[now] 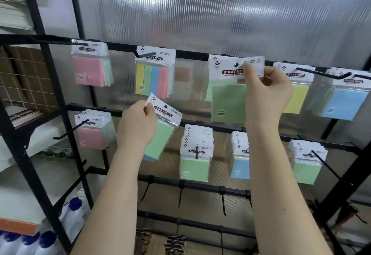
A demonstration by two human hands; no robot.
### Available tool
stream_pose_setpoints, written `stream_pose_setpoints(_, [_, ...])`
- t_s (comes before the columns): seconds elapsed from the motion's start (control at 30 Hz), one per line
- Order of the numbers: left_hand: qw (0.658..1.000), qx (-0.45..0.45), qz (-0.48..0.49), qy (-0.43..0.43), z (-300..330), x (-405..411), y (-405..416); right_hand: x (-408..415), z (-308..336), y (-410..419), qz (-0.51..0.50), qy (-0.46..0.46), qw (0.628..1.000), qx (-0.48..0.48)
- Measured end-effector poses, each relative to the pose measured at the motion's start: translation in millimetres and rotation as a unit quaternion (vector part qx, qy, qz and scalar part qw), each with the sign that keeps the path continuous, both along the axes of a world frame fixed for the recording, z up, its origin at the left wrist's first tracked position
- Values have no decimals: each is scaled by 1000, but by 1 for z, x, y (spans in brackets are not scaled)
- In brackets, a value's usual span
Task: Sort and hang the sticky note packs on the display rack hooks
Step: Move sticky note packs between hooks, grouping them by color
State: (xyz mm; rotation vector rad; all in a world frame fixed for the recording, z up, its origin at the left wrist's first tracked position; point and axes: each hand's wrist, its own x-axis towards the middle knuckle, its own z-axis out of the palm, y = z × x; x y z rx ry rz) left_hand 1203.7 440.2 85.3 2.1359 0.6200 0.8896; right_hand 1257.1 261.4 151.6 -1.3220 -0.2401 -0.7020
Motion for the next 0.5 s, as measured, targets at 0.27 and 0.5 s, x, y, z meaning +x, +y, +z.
stream_pose_setpoints(0.27, [1000,-1,-19,3,5,6,-1,1,2,1,9,13,1000,21])
stream_pose_setpoints(0.5, [999,7,-38,-26,5,15,3,2,7,3,13,17,999,30])
